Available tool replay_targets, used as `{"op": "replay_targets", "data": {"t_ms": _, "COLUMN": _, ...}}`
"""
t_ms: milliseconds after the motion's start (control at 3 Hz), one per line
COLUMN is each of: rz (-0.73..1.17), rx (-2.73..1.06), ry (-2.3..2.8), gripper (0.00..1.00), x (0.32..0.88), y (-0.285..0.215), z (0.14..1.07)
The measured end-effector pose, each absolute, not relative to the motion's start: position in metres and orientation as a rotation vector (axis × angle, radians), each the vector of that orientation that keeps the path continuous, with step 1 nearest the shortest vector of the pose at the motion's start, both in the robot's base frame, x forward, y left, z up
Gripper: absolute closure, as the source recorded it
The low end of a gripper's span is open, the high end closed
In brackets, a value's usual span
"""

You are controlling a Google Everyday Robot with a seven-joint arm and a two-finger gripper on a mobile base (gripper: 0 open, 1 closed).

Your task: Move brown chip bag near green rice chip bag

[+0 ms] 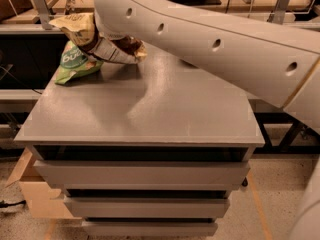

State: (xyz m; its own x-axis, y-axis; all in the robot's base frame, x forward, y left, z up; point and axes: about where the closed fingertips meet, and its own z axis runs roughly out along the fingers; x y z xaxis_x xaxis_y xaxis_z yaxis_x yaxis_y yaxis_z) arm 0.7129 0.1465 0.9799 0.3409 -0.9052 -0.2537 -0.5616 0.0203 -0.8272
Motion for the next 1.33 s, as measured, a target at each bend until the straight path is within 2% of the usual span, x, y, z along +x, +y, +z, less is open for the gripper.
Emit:
{"op": "replay_targets", "data": {"t_ms": 1000, "rz": -0.568, "rx": -1.714, "ry": 1.359, "gripper": 1.00, "x": 0.751, "y": 0.144, "z": 0.940}}
{"op": "replay_targets", "data": {"t_ms": 1333, "rz": -0.567, "rx": -1.714, "ry": 1.358, "gripper": 0.82, "x": 0.751, "y": 0.144, "z": 0.940}}
